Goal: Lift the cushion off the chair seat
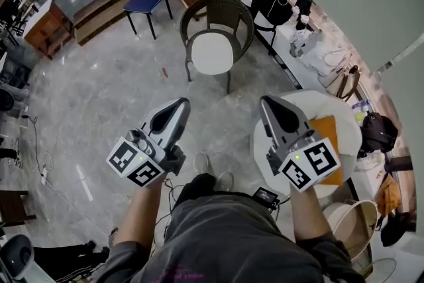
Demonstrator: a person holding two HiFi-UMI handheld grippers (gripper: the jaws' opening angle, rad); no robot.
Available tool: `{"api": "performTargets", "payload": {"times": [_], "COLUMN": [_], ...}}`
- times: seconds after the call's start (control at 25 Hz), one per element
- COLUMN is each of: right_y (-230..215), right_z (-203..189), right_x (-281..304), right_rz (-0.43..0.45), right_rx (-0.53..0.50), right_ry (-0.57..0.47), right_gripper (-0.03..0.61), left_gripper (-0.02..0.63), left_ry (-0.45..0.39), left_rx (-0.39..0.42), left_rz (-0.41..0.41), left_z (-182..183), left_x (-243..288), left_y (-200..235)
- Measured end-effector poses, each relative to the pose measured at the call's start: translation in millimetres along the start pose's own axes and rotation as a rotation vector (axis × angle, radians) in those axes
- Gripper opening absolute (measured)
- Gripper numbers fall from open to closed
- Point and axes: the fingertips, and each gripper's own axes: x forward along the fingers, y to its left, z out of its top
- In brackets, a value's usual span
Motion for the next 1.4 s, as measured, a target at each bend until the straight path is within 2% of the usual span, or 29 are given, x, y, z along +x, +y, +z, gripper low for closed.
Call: {"api": "performTargets", "payload": {"times": [0.36, 0.68, 1.04, 1.4], "right_y": [-11, -26, -55, -83], "right_z": [-1, 0, -12, -13], "right_x": [11, 40, 109, 210], "right_rz": [0.003, -0.004, -0.023, -0.057], "right_rx": [0.006, 0.001, 0.022, 0.038], "right_ry": [0.006, 0.007, 0.046, 0.074], "right_gripper": [0.009, 0.009, 0.009, 0.009], "left_gripper": [0.008, 0.008, 0.008, 0.008], "left_ry": [-0.008, -0.015, 0.011, 0.036], "left_rx": [-0.001, -0.008, -0.046, -0.079], "left_rz": [0.012, 0.012, 0.008, -0.012], "left_z": [1, 5, 4, 20], "left_x": [7, 23, 55, 91], "left_y": [12, 42, 115, 216]}}
